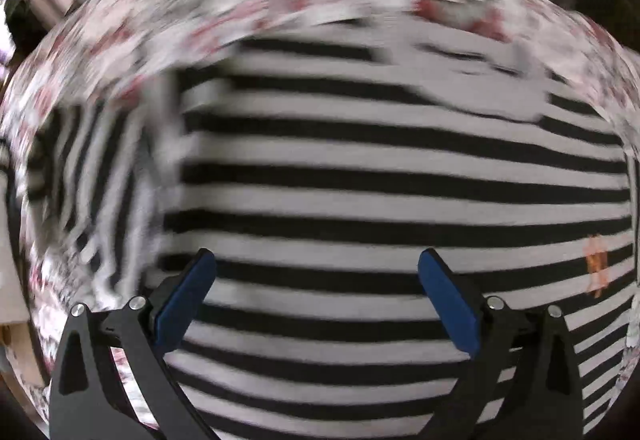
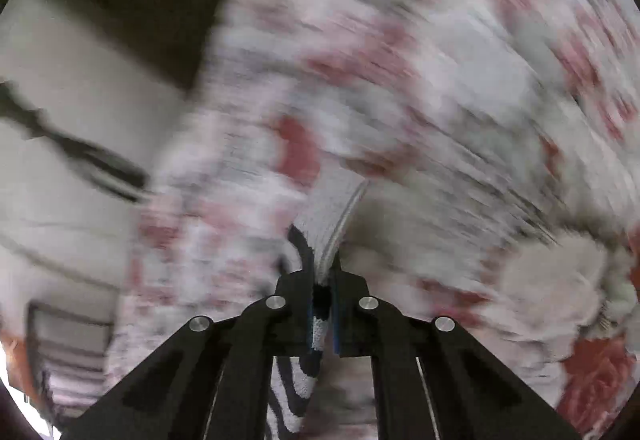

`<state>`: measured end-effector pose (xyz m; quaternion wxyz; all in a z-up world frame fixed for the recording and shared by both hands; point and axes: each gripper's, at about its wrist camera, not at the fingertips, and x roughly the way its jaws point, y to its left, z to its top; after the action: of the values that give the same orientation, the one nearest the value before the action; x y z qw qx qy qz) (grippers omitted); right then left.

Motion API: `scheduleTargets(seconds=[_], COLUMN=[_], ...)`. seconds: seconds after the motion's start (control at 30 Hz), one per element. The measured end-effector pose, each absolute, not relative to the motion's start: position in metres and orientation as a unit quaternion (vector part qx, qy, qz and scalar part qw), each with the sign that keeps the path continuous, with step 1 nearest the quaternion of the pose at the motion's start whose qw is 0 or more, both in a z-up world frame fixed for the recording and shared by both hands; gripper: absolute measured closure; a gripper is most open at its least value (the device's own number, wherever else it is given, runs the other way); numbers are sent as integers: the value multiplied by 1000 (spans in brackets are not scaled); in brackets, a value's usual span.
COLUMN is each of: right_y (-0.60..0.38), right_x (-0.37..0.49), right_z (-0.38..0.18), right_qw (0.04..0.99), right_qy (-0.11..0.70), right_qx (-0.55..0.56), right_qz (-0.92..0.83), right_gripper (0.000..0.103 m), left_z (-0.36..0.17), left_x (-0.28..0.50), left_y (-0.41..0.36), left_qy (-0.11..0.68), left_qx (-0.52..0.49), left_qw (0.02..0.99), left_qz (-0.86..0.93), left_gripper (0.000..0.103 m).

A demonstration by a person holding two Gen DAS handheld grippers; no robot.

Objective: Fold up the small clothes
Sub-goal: 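Carry the held sleeve across the sweater body and lay it down with the right gripper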

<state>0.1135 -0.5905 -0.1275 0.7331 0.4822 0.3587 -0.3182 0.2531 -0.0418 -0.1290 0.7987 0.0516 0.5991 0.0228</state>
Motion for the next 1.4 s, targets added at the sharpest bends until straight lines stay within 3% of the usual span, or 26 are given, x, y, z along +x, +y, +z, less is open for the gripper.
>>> scheduleTargets(seconds=[0.17, 0.3, 0.37, 0.43, 0.57, 0.7, 0.97, 1.2, 1.4], right_y=[-591, -596, -598, -598, -582, -541, -410, -290, -220], right_x=[111, 114, 113, 114, 128, 147, 179, 189, 209], right_z=[-128, -135, -138, -135, -104, -60, -7, -9, -35], right_qw=[731, 726, 726, 735, 780, 827, 871, 892, 892], right_qy=[367, 377, 373, 363, 344, 322, 319, 361, 407], right_qx=[482, 479, 486, 489, 443, 405, 362, 270, 190], right_qz=[-315, -319, -312, -297, -278, -222, -87, -7, 45], right_gripper=[95, 82, 83, 95, 95, 95, 95, 96, 96], left_z=[-122, -129, -151, -167, -162, -144, -109, -91, -92], left_x=[268, 279, 286, 287, 280, 276, 235, 206, 211], left_y=[-147, -221, -253, -268, -274, -237, -99, 36, 30], left_qy=[585, 597, 618, 617, 611, 606, 575, 577, 587], left_qx=[61, 61, 102, 129, 128, 110, 202, 145, 88], left_qw=[808, 796, 775, 774, 778, 786, 793, 801, 803], left_qz=[-37, -79, -81, -60, -66, -54, 17, 73, 49], left_gripper=[4, 4, 4, 4, 4, 4, 4, 4, 4])
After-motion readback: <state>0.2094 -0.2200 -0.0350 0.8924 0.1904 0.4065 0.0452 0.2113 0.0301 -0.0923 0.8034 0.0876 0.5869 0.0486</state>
